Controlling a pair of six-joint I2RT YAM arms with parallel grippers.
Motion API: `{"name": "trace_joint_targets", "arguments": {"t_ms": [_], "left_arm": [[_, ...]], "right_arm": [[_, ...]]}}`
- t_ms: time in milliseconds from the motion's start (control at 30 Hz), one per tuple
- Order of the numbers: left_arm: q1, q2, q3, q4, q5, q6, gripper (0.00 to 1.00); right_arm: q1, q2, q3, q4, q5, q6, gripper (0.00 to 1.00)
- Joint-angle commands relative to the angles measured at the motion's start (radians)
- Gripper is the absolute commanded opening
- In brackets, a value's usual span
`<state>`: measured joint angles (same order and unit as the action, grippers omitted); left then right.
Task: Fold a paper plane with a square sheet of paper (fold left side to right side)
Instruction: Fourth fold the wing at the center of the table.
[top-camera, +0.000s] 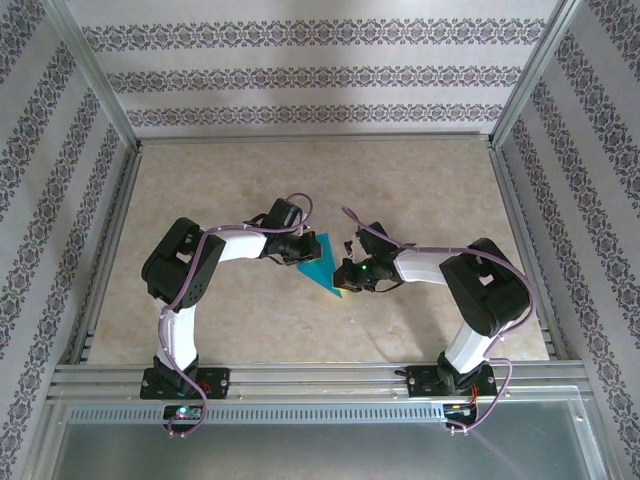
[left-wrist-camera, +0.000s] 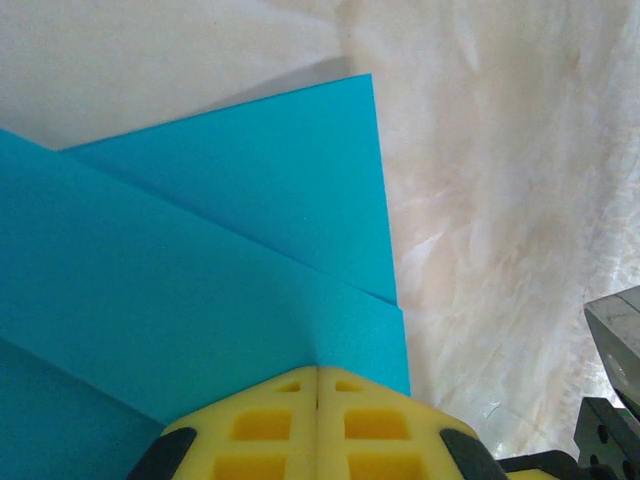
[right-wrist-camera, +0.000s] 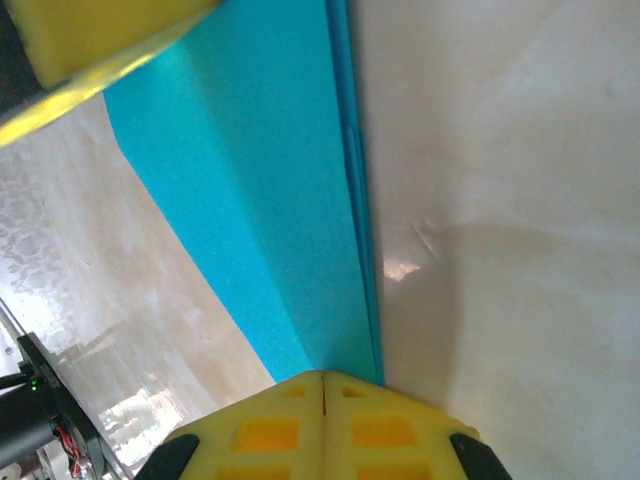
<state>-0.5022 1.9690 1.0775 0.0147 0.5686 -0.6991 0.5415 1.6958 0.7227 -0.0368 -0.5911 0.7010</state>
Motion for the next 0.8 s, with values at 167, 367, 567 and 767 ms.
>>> {"name": "trace_joint_targets", "arguments": {"t_ms": [167, 367, 567, 767], "left_arm": [[0.027, 0.047, -0.018, -0.113, -0.117, 0.041, 0.00], [0.027, 0.045, -0.015, -0.115, -0.118, 0.043, 0.00], [0.027, 0.044, -0.016, -0.114, -0.116, 0.043, 0.00], [0.027, 0.036, -0.016, -0.108, -0.112, 0.043, 0.00]], "right_arm": [[0.023, -0.027, -0.084, -0.186, 0.016, -0.011, 0.00], [0.023, -0.053, -0.104, -0.198, 0.022, -0.009, 0.00], [0.023, -0.087, -0.129, -0.206, 0.027, -0.003, 0.00], [0.019, -0.136, -0.136, -0.240, 0.031, -0.009, 0.00]]}}
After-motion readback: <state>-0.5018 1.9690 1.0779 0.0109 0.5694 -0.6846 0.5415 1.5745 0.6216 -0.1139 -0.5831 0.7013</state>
